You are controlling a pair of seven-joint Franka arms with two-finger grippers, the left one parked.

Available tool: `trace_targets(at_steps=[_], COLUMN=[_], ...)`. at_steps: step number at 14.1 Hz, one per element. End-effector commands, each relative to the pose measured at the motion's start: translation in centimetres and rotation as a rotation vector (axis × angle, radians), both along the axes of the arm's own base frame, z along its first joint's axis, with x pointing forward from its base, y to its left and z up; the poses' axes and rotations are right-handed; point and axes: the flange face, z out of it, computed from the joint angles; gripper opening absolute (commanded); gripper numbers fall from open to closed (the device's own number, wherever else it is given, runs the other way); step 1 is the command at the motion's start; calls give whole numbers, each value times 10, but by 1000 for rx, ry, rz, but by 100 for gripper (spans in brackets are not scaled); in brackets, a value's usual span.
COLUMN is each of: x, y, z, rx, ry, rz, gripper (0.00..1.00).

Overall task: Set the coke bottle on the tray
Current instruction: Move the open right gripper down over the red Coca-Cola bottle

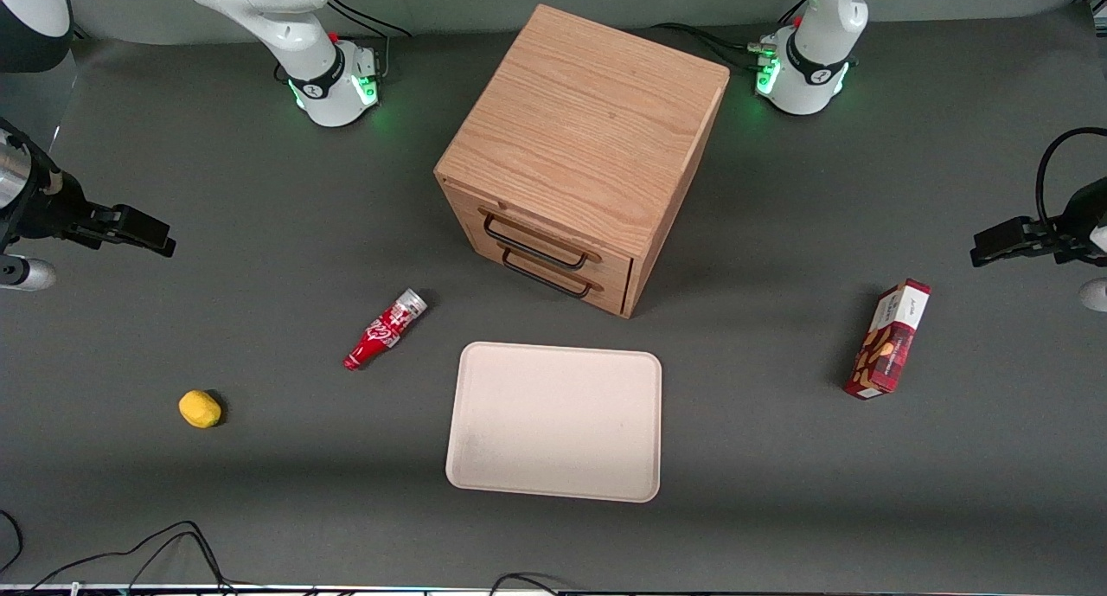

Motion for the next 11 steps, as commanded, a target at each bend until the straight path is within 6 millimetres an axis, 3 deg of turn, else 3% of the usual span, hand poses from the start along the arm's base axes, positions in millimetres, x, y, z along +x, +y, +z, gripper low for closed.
trace_targets(at_steps=[1, 4, 7, 11], x=[-5, 0, 4, 2], y=[0, 4, 38, 84], z=[4, -5, -24, -122], rx=[-7, 3, 24, 70], ry=[-8, 4, 17, 8], rz=[16, 14, -50, -263], gripper=[100, 100, 100, 100])
